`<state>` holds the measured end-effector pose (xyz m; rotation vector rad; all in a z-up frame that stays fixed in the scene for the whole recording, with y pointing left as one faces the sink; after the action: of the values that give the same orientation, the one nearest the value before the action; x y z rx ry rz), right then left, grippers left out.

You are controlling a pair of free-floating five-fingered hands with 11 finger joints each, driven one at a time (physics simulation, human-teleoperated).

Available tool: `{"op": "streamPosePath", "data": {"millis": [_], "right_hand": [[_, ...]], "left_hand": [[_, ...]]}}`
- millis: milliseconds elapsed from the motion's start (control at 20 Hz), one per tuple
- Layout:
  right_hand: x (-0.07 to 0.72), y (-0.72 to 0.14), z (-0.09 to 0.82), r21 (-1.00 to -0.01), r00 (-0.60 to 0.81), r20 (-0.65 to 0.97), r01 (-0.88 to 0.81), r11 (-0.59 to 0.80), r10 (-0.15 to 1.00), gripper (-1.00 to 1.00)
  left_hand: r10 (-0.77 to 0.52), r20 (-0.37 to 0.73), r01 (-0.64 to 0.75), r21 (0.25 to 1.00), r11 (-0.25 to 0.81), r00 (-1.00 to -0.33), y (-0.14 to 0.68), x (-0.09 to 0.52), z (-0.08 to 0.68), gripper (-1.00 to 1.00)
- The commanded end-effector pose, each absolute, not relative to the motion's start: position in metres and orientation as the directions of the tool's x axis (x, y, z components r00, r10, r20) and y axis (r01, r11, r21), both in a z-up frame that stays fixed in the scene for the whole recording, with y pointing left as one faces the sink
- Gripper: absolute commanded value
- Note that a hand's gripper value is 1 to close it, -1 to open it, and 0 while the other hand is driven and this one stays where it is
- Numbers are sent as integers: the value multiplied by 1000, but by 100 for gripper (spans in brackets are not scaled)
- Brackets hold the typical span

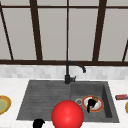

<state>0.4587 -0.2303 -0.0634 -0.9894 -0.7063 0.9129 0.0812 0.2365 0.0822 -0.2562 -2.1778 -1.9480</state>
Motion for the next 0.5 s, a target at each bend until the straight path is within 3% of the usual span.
{"op": "streamPosePath", "data": {"millis": [0,450], "right_hand": [[470,-221,-63,-874,447,19,-427,232,894,-100],[495,-208,-64,-776,400,-132,-611,156,907,-100]], "left_hand": [[-9,268,266,957,112,-963,236,81,82,0],[-9,268,266,957,112,-963,236,81,82,0]]}}
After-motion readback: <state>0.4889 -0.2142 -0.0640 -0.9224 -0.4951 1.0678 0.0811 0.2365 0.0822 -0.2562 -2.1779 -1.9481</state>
